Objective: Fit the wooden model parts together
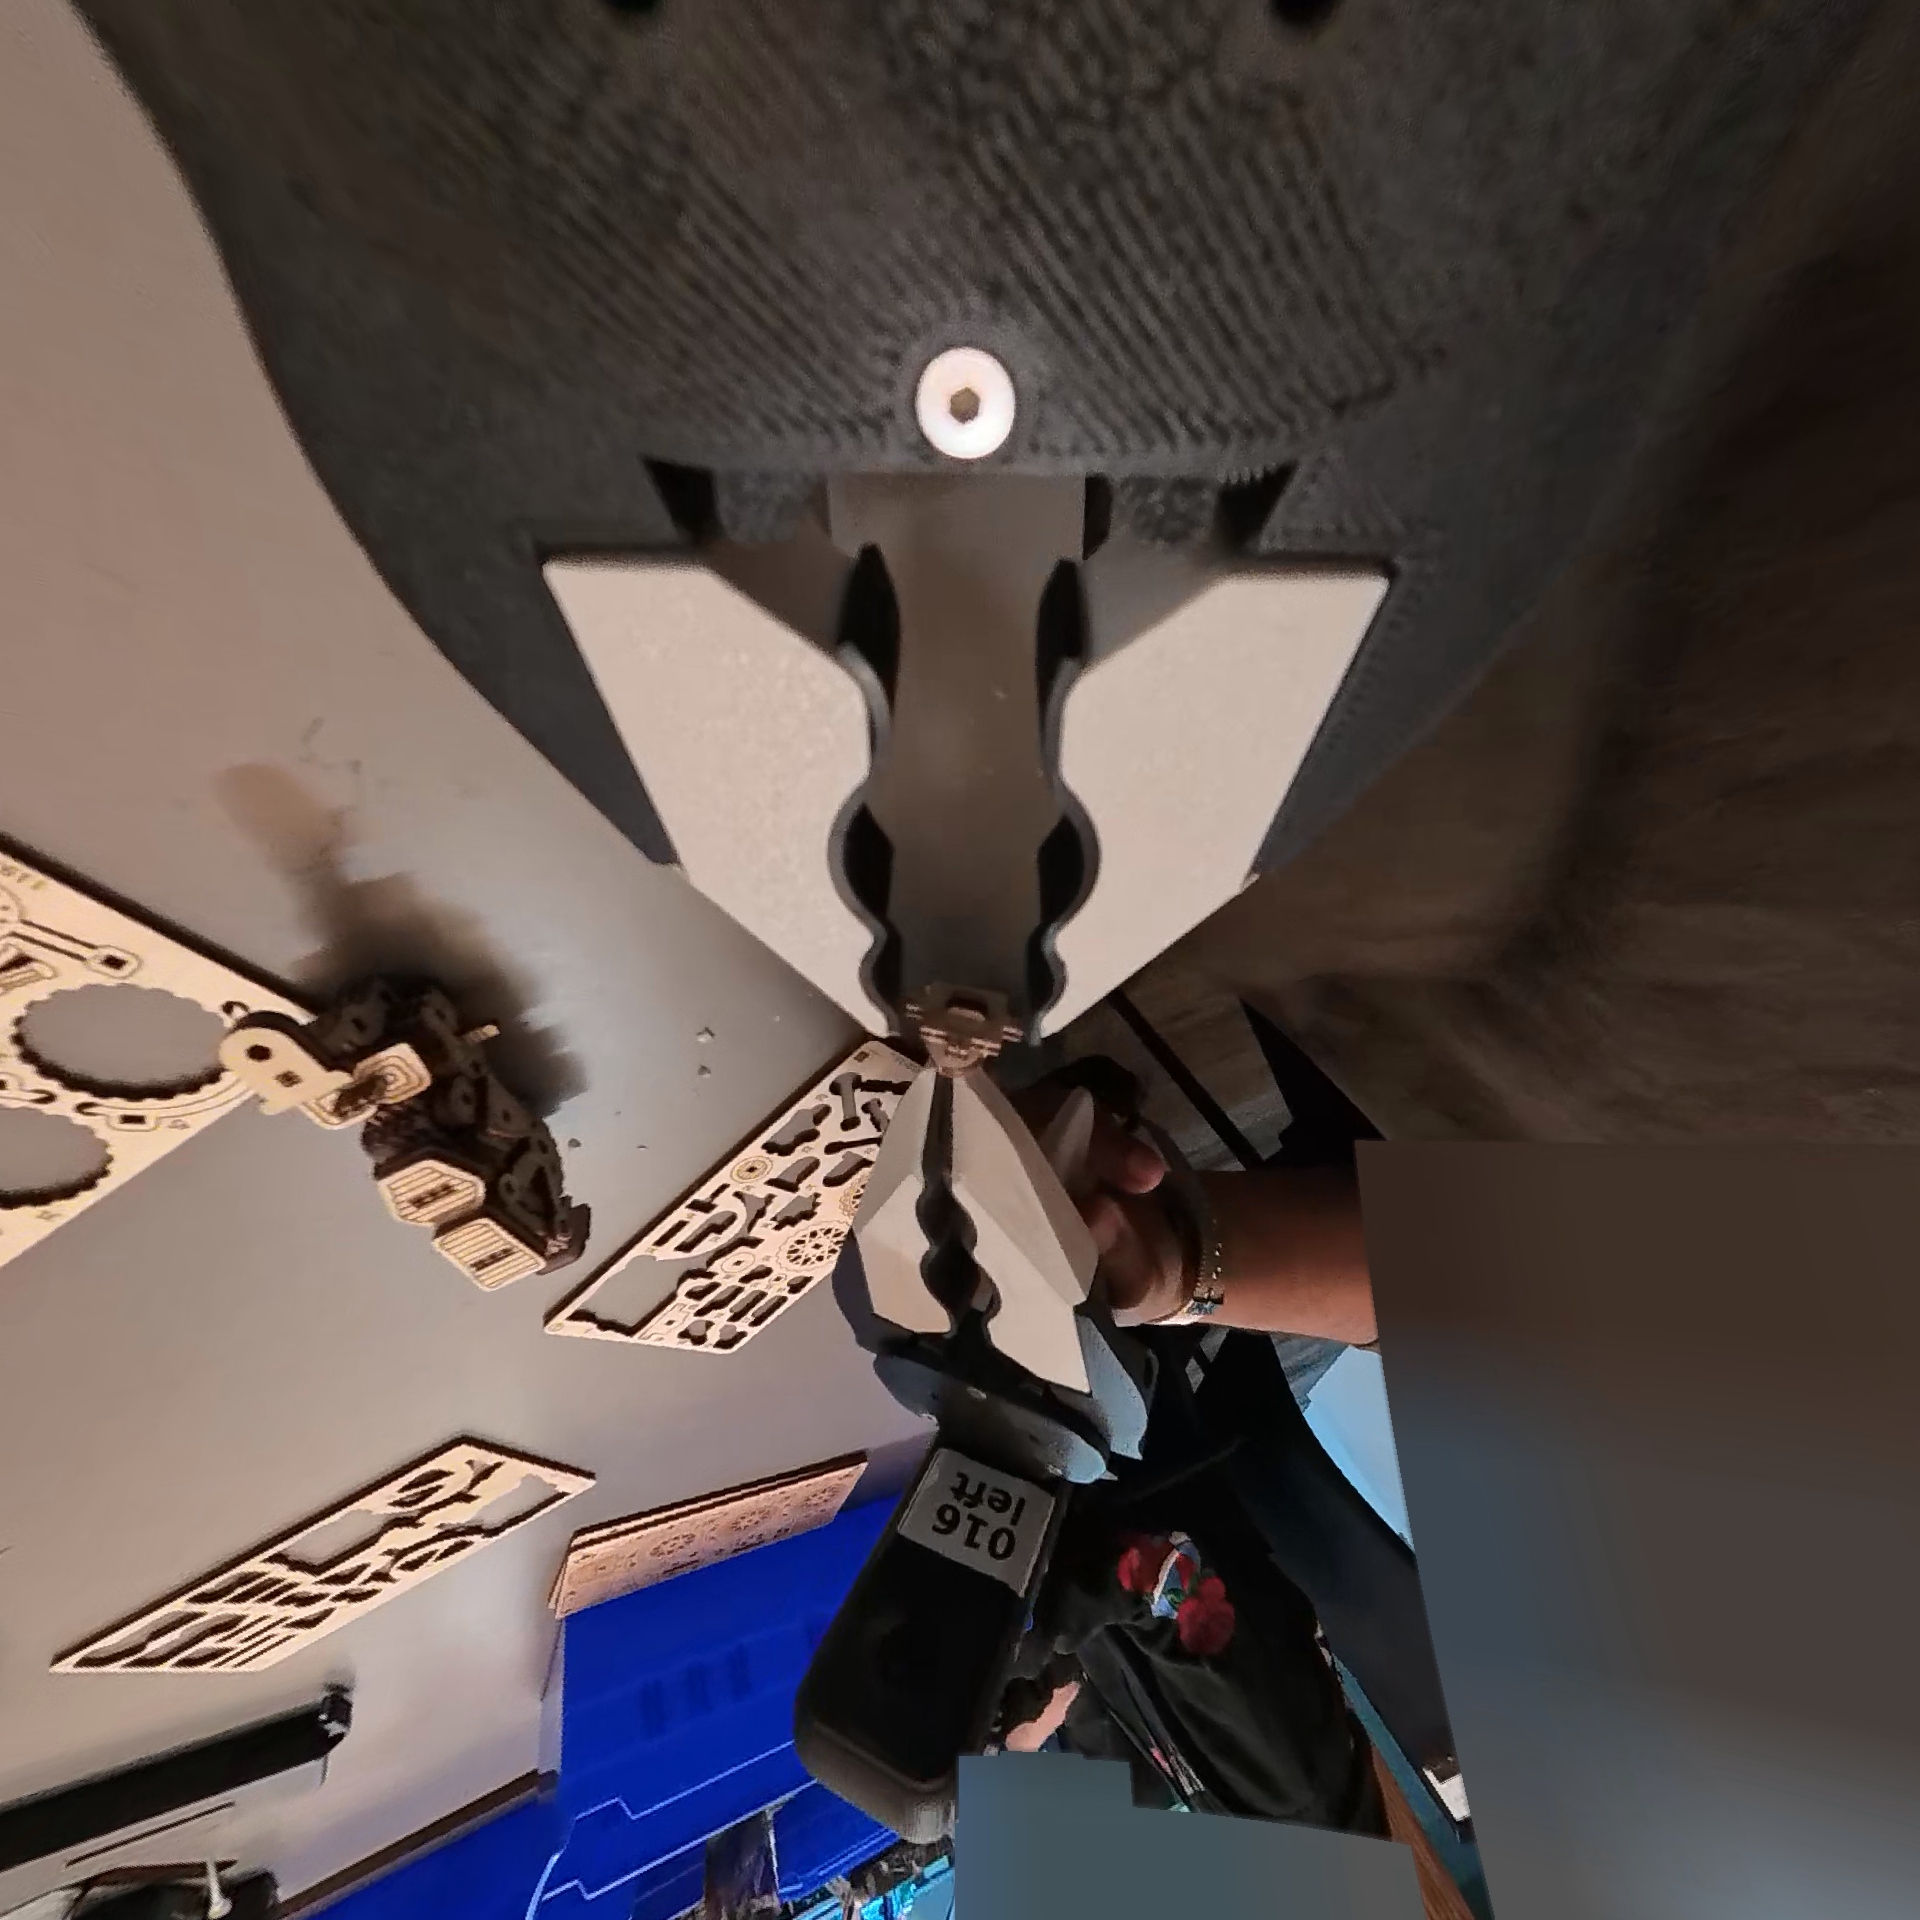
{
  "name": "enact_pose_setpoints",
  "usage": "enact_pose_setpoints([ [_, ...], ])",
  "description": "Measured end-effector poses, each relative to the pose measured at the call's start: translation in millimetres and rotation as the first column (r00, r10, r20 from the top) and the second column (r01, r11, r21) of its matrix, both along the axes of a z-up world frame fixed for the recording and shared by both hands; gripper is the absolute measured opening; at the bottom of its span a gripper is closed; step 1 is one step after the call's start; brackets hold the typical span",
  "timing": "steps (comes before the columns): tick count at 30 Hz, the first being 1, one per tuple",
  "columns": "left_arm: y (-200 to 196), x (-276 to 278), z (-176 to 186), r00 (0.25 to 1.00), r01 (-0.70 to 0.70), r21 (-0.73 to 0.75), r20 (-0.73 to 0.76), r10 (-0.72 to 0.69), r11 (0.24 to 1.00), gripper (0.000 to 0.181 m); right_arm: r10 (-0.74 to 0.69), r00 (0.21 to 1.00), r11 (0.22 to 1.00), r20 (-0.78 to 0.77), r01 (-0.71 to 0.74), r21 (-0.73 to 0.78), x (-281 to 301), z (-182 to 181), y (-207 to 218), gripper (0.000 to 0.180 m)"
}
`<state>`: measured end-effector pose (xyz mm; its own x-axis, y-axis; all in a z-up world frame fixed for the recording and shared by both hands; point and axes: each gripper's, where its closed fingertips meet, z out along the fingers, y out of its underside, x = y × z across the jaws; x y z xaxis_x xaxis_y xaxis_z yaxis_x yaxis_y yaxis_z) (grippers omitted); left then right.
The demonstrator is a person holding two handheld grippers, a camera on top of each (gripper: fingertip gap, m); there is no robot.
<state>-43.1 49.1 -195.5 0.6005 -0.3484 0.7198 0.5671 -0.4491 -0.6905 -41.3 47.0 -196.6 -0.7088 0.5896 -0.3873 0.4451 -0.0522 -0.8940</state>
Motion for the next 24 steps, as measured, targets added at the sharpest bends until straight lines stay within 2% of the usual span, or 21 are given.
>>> enact_pose_setpoints([
  [13, -1.3, 3.8, 5.9, 0.999, 0.021, 0.028, 0.025, -0.022, 0.999, 0.001, 0.002, 1.0, 0.998, 0.011, -0.002, -0.057, -0.1, 4.6, 1.1, 0.021],
  [17, -3.2, 10.1, 4.2, 0.998, 0.053, 0.03, -0.023, -0.052, 0.998, 0.007, 0.011, 1.0, 0.996, 0.014, -0.01, -0.086, 0.5, 7.4, -0.3, 0.021],
  [21, -2.0, 13.3, -0.1, 0.993, 0.045, 0.03, -0.114, -0.042, 0.999, 0.0, 0.023, 1.0, 0.998, 0.018, -0.022, -0.061, 1.6, 4.0, -3.9, 0.021],
  [24, -0.8, 10.2, -2.6, 0.992, 0.029, 0.019, -0.125, -0.026, 0.999, 0.0, 0.017, 1.0, 0.999, 0.014, -0.017, -0.037, 1.6, 2.4, -3.4, 0.021],
])
